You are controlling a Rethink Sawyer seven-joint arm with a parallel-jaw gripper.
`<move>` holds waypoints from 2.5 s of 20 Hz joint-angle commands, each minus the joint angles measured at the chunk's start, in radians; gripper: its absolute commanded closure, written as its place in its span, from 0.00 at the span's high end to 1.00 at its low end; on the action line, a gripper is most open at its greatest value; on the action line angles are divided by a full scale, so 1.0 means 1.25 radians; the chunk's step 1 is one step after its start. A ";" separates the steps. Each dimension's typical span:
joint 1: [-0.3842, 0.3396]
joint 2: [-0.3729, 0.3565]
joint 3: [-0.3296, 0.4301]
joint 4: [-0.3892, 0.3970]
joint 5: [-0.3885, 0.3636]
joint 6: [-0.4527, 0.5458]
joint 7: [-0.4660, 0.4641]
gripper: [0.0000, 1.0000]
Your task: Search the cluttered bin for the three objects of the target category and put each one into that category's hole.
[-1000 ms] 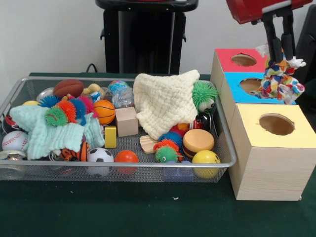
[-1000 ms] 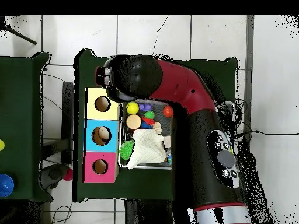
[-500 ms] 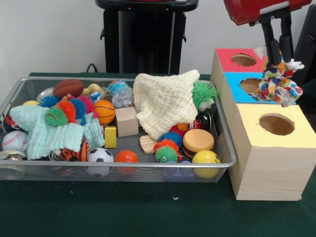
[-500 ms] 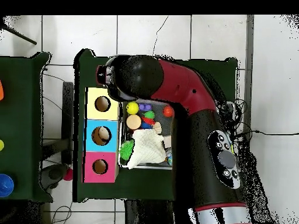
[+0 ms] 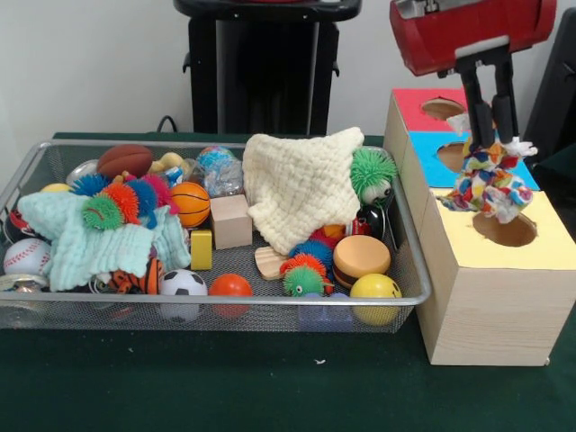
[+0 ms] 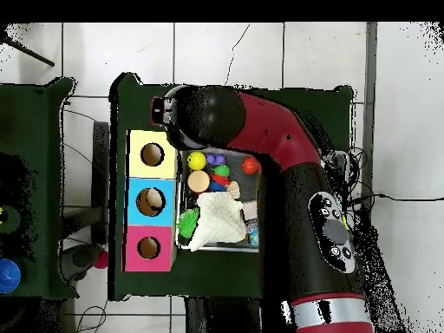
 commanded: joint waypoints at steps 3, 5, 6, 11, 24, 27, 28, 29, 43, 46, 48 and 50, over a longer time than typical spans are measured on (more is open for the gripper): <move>0.010 0.062 -0.039 0.061 -0.003 0.003 0.160 0.00; 0.014 0.063 -0.045 0.063 -0.002 0.014 0.163 0.00; 0.016 0.064 -0.047 0.063 0.000 0.020 0.166 0.00; 0.020 0.061 -0.044 0.069 0.033 0.037 0.188 0.00; 0.030 0.042 -0.039 0.103 0.113 0.070 0.206 0.00; 0.036 0.047 -0.058 0.111 0.093 0.085 0.186 0.00; 0.038 0.048 -0.063 0.115 0.087 0.088 0.181 0.00; 0.039 0.048 -0.068 0.121 0.087 0.091 0.185 0.00; 0.057 0.071 -0.103 0.124 0.083 0.116 0.175 0.00; 0.058 0.073 -0.098 0.124 0.100 0.117 0.184 0.00; 0.056 0.073 -0.090 0.128 0.116 0.117 0.190 0.00; 0.052 0.068 -0.081 0.140 0.134 0.105 0.192 0.00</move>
